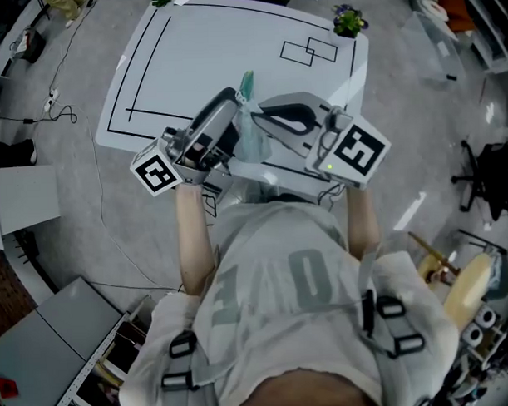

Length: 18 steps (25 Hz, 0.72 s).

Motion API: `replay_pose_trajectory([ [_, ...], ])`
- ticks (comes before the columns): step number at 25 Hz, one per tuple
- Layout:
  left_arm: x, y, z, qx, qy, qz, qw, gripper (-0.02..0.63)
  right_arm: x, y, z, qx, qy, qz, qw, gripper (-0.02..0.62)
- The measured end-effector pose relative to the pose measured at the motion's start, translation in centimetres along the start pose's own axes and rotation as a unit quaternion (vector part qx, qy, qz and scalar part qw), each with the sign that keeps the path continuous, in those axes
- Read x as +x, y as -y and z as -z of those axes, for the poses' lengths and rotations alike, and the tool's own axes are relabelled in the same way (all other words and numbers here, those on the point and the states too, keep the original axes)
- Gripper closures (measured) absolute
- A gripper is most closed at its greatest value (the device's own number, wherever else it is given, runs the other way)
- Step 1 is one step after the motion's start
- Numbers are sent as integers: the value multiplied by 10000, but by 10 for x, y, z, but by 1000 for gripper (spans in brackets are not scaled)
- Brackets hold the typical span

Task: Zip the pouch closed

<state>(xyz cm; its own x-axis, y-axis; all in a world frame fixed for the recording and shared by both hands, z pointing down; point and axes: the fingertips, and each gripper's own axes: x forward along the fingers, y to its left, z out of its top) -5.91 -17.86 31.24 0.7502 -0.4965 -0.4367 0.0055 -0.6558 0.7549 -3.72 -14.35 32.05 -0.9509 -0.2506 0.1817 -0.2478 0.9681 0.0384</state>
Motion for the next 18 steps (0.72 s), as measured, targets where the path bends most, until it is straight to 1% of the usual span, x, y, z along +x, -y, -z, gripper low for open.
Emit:
replay_pose_trajectory([
  [1,1,5,3,-122,-35,163,9998,417,0,-4,0,-11,-3,-92,10000,583],
  [2,2,7,6,-166,-100,232,9995,417,-2,-6,-1,-18,3,-166,9999,583],
  [7,5,2,17,-141,-322,100,9993,419,-10,-16,-7,-94,31,-332,9994,583],
  [11,9,11,28,-146,-556,304,9979,419,-15,-23,-9,-119,-19,-434,9990,583],
  [15,12,15,34,-136,-543,469,9973,419,-21,-24,-4,-78,-99,-401,9991,583],
  [18,15,16,35,-18,-491,492,9976,419,-27,-25,-4,21,-49,-355,9994,583],
])
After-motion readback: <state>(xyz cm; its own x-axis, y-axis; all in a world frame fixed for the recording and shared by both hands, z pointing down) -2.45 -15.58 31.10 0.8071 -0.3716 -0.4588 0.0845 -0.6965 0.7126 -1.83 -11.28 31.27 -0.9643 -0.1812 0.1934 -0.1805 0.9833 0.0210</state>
